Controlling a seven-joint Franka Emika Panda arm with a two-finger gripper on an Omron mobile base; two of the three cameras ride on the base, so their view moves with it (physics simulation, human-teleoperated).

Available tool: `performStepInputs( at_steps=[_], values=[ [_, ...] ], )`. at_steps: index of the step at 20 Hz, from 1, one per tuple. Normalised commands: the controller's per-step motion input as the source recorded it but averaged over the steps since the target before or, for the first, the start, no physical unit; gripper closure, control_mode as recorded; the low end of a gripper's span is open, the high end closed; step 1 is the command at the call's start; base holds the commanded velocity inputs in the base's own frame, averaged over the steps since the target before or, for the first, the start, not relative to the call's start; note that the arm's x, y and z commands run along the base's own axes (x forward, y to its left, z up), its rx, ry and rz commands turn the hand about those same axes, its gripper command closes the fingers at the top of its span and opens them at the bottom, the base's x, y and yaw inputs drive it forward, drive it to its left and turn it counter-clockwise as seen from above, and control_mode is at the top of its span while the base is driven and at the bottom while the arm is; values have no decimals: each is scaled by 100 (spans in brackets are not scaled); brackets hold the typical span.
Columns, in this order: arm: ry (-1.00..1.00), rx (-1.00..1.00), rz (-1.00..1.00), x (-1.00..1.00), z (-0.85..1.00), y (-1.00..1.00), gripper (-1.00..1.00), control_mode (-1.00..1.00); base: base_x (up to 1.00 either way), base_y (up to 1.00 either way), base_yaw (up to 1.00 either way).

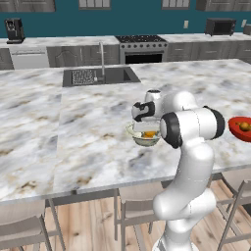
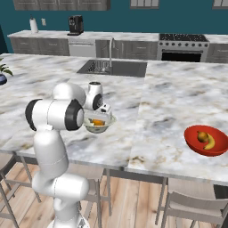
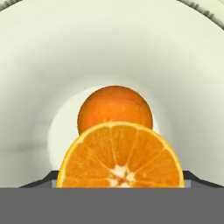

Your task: Take the fruits from the plate on the dining counter and place two fruits in each bowl.

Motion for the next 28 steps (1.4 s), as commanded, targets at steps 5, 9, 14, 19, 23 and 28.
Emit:
performStepInputs(
  at_steps=[5, 9, 14, 19, 23, 28],
  values=[
    [1, 0, 0, 43, -1, 0, 100, -100, 0, 0, 0],
    [7, 0, 0, 0, -3, 0, 100, -100, 0, 0, 0],
    [8, 0, 0, 0, 0, 0, -100, -100, 0, 0, 0],
    [1, 0, 0, 0, 0, 0, -100, -100, 0, 0, 0],
    [0, 0, 0, -6, 7, 0, -100, -100, 0, 0, 0],
    [-7, 0, 0, -37, 22, -10, -100, -100, 0, 0, 0]
  ],
)
